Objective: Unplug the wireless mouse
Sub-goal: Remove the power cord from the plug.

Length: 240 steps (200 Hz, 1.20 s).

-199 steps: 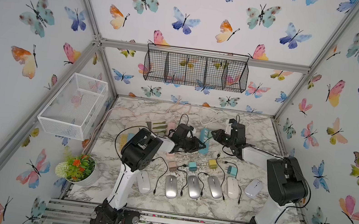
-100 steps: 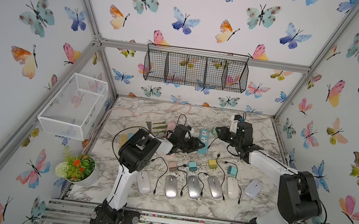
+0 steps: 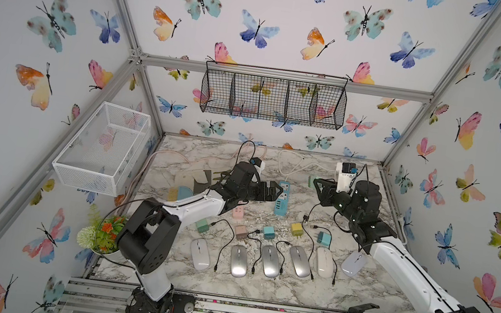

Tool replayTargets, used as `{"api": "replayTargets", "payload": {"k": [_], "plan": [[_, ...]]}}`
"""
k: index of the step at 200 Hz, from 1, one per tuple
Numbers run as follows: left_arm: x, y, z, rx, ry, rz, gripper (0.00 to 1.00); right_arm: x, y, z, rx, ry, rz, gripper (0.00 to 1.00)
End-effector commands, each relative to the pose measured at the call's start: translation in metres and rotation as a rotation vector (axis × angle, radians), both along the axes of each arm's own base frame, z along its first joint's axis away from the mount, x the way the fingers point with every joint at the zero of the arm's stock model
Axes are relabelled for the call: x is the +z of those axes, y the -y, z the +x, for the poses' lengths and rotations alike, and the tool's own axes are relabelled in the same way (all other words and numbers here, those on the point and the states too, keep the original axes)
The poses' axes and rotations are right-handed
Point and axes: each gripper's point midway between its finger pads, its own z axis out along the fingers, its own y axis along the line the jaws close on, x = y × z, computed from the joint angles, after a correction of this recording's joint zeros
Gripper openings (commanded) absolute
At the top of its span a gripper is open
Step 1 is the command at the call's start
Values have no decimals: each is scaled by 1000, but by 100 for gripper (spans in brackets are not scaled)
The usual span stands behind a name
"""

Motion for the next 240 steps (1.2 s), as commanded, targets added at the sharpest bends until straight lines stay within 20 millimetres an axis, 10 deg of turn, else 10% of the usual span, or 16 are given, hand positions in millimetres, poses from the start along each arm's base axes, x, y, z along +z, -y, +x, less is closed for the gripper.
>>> {"api": "replayTargets", "payload": {"k": [1, 48, 131, 240], "plan": [[46, -11, -18, -26, 290, 188, 98, 16, -12, -25, 142, 77, -47, 1], [106, -10, -74, -195, 769, 221, 98, 38, -35, -42, 302, 2, 30, 1], [110, 20, -90, -211, 1002, 445, 100, 25, -60, -55, 448, -296, 152, 1], [94, 46, -87, -296, 959, 419, 78, 29, -71, -80, 617, -297, 165, 1]]}}
